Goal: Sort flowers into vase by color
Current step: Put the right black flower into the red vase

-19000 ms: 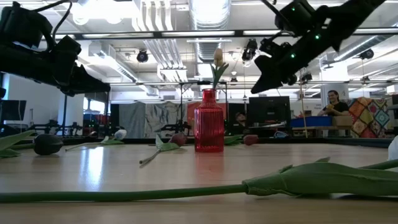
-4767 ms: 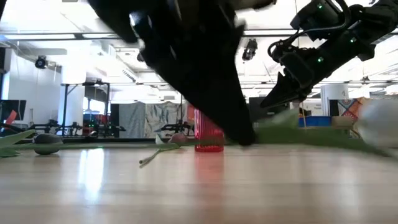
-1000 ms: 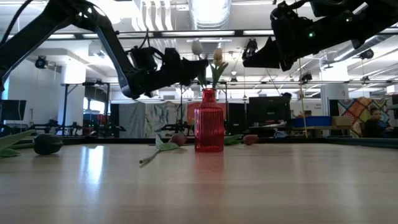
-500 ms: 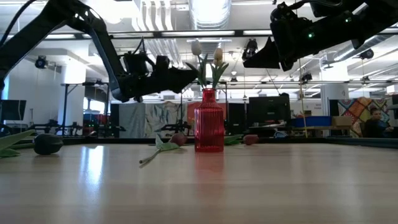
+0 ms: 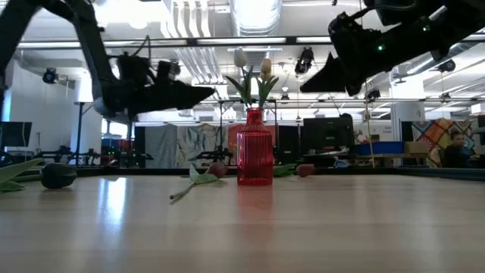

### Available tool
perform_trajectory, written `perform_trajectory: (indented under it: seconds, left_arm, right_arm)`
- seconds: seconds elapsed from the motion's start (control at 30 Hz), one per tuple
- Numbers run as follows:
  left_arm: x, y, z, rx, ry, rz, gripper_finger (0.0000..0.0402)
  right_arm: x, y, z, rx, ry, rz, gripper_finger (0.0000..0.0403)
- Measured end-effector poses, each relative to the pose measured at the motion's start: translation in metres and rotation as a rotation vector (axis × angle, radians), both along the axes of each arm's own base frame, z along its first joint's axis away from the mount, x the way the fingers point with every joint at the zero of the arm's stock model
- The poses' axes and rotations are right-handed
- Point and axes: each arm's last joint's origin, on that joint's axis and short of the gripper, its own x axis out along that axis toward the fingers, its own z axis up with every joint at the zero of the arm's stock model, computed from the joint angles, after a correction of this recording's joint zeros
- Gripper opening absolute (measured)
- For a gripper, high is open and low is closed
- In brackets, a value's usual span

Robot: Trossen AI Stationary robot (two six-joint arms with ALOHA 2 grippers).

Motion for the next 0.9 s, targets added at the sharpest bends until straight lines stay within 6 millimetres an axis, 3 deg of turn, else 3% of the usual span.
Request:
perform_trajectory:
  seconds: [0.17,0.37,0.6,0.9]
  left_arm:
    - [-0.029,-0.032,-0.006,-0.011,0.021,0.085,0.0071]
    - [-0.057,-0.065,-0.011,-0.069,0.03,0.128,0.0009]
    - [-0.078,-0.092,-0.028,-0.144,0.07,0.213,0.0003]
    - [-0.084,-0.096,-0.043,-0.232,0.116,0.278,0.0]
  right_arm:
    - [-0.005,0.002,-0.013,0.194,0.095,-0.042,0.0009]
    - [-0.01,0.003,-0.007,0.416,0.327,-0.19,0.0009]
    - [-0.02,0.012,0.007,0.675,0.523,-0.296,0.0023]
    - [-0.028,0.041,0.012,1.041,0.568,-0.467,0.0108]
